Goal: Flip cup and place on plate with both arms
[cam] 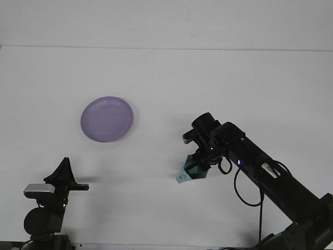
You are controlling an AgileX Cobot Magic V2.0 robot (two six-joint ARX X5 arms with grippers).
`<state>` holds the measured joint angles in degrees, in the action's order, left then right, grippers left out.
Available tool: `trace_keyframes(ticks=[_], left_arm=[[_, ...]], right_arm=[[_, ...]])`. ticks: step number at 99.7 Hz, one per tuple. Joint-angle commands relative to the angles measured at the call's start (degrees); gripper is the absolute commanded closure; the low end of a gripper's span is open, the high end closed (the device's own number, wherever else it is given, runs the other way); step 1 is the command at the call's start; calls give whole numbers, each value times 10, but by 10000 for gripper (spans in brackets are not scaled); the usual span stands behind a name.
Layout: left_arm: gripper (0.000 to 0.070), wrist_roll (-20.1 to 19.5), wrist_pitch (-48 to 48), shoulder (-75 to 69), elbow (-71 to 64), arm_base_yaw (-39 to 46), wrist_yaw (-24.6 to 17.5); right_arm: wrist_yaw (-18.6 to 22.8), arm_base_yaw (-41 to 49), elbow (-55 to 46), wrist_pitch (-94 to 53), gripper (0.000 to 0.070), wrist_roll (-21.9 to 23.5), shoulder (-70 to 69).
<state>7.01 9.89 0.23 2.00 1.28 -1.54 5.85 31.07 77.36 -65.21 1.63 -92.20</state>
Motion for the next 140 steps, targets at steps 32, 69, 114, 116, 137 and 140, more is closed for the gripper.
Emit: trace_keyframes(ticks=[32, 69, 114, 116, 137, 140], left_arm=[[688, 2, 6, 0, -4, 0, 1], [688, 2, 6, 0, -4, 0, 0], [688, 2, 5, 0, -4, 0, 0], [688, 2, 5, 0, -4, 0, 0], [688, 2, 5, 0, -4, 0, 0], [688, 2, 5, 0, -4, 0, 0]], right_arm=[[-1, 2, 17, -4, 695, -24, -28], [-1, 1, 17, -17, 695, -34, -28], [0, 1, 17, -33, 693, -37, -54], [1, 2, 17, -33, 691, -38, -54], [1, -1, 23, -39, 356, -52, -52], [1, -4, 28, -42, 323, -55, -50]])
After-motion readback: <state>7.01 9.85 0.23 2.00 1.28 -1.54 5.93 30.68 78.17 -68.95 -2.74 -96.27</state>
